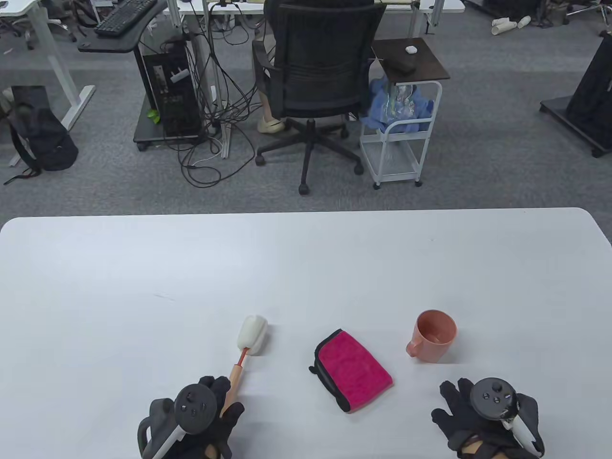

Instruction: Brush the water cup with the cup brush

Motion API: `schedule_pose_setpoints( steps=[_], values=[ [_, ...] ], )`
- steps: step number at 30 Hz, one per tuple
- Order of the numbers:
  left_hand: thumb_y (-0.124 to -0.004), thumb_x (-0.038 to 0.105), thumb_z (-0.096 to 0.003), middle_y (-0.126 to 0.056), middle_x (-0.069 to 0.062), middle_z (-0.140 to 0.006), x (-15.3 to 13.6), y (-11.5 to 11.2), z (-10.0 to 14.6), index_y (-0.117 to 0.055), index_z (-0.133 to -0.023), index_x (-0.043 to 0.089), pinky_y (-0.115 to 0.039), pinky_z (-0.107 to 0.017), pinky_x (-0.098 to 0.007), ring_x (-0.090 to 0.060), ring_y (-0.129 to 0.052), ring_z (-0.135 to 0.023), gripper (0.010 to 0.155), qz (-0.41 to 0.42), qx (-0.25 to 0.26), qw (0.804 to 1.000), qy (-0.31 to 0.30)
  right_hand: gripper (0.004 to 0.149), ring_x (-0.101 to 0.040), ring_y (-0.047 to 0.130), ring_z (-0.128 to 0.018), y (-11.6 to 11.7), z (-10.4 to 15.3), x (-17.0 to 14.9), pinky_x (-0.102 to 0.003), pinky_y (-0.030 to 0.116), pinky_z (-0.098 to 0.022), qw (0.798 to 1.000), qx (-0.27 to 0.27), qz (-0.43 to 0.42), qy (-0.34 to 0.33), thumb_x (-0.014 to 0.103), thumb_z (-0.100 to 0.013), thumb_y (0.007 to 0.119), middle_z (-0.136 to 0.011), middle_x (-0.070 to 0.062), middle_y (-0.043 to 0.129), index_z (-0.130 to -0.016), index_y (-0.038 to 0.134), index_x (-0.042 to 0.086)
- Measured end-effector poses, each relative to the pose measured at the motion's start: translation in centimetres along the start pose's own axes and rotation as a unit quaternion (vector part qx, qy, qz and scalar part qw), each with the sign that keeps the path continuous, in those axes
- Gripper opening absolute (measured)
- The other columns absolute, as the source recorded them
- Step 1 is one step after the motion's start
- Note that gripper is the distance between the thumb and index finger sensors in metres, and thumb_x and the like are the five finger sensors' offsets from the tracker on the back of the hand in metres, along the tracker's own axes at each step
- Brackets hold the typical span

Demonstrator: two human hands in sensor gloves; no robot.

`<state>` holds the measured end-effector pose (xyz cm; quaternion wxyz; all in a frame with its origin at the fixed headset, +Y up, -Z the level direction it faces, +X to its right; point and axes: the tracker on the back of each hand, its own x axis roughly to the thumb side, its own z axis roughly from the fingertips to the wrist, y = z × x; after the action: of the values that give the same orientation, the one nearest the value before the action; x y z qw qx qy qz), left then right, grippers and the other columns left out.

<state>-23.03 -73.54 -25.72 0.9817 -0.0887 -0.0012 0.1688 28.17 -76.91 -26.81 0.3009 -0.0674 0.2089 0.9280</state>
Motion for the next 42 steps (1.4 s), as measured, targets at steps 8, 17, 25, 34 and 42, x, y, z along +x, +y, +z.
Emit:
schedule_pose_setpoints(
  steps=[8,17,25,34,42],
  values=[
    [-0.068,0.055,-0.0443,-0.048,-0.006,-0.106,-0.1,0.0,0.2,-0.053,-0.101,0.027,-0.055,-0.073,-0.058,-0.038,-0.061,-0.097,0.066,0.008,-0.006,1.000,0.005,0.071,-0.043,0.018,-0.108,0.1,0.2,-0.1,-0.064,0.023,-0.076,1.000,0.013,-0.023,-0.003,0.052,-0.049,0.067,-0.114,-0.012,0.012,-0.107,0.034,0.032],
    [-0.072,0.057,-0.0430,-0.055,-0.006,-0.099,-1.1,0.2,0.3,-0.052,-0.100,0.024,-0.061,-0.069,-0.054,-0.036,-0.071,-0.088,0.069,0.016,0.004,0.998,0.054,0.070,-0.043,0.023,-0.108,0.1,0.6,-0.3,-0.063,0.026,-0.075,1.000,0.001,-0.027,0.000,0.054,-0.047,0.068,-0.115,-0.012,0.017,-0.107,0.036,0.033],
    [-0.075,0.060,-0.0411,-0.058,-0.007,-0.099,-0.7,1.2,-1.6,-0.054,-0.100,0.023,-0.064,-0.069,-0.054,-0.037,-0.074,-0.087,0.073,-0.023,-0.028,0.992,0.120,0.070,-0.043,0.027,-0.107,-0.4,0.9,-0.3,-0.063,0.028,-0.075,0.998,-0.012,-0.057,-0.021,0.054,-0.047,0.068,-0.115,-0.013,0.020,-0.106,0.038,0.032],
    [-0.075,0.061,-0.0404,-0.055,-0.007,-0.101,0.9,0.7,-5.8,-0.051,-0.102,0.022,-0.063,-0.070,-0.054,-0.036,-0.073,-0.088,0.076,-0.036,-0.074,0.977,0.195,0.070,-0.043,0.028,-0.107,-0.4,0.8,-0.5,-0.062,0.030,-0.075,0.997,-0.006,-0.073,-0.030,0.055,-0.047,0.068,-0.114,-0.013,0.023,-0.106,0.039,0.032],
    [-0.076,0.063,-0.0387,-0.058,-0.007,-0.099,1.9,-2.0,-8.1,-0.053,-0.100,0.022,-0.065,-0.069,-0.052,-0.035,-0.076,-0.086,0.078,-0.091,-0.112,0.958,0.248,0.071,-0.044,0.028,-0.107,-0.5,0.8,-0.6,-0.062,0.030,-0.075,0.996,-0.004,-0.080,-0.032,0.055,-0.047,0.068,-0.115,-0.013,0.024,-0.106,0.039,0.031]
  ],
)
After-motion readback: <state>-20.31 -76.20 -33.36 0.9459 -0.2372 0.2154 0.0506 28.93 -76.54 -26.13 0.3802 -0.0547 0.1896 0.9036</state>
